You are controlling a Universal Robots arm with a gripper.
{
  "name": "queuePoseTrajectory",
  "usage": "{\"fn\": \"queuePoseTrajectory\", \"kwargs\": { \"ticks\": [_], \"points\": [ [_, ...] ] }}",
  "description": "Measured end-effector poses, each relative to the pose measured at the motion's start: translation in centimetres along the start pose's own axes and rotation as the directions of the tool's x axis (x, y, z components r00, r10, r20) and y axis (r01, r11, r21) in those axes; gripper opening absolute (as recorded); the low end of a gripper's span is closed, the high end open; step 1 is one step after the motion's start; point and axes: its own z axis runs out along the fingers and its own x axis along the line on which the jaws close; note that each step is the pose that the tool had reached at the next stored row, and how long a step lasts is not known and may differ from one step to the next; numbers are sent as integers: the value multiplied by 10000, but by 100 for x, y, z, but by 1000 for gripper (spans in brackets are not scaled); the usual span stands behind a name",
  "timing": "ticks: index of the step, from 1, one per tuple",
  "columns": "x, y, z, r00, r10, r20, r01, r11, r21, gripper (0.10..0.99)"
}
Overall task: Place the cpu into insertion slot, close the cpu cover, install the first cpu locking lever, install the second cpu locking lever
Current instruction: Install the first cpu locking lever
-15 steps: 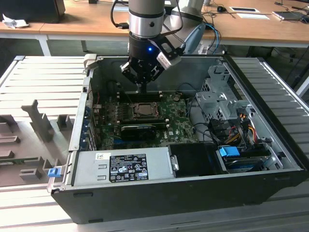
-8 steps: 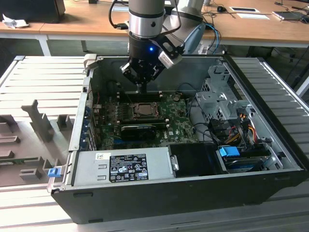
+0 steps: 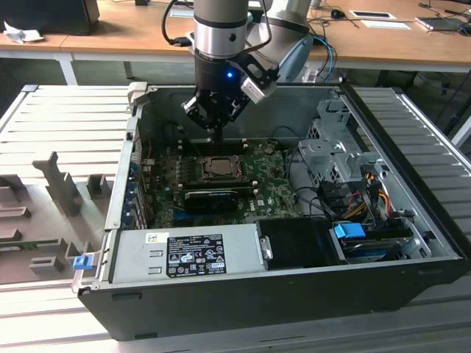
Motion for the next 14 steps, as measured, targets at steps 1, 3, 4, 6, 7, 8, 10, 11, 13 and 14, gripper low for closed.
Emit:
{"fn": "queuePoseTrajectory", "kwargs": {
  "ticks": [1, 3, 4, 6, 7, 8, 10, 11, 13, 14],
  "points": [
    [0, 0, 2, 10000, 83, 1, -83, 10000, 2, 106],
    [1, 0, 6, 9983, 588, 7, -588, 9983, 5, 106],
    [1, 0, 8, 9964, 852, 11, -852, 9964, 6, 106],
    [0, 1, 14, 9903, 1389, 18, -1389, 9903, 10, 106],
    [0, 1, 17, 9886, 1507, 20, -1507, 9886, 12, 106],
    [1, 0, 20, 9854, 1701, 18, -1701, 9854, 23, 106],
    [1, 0, 27, 9782, 2074, 20, -2075, 9782, 35, 106],
    [1, 0, 30, 9750, 2221, 22, -2221, 9750, 37, 106],
    [1, 0, 42, 9630, 2696, 31, -2696, 9630, 37, 106],
    [1, 0, 47, 9583, 2856, 32, -2857, 9583, 37, 106]
  ]
}}
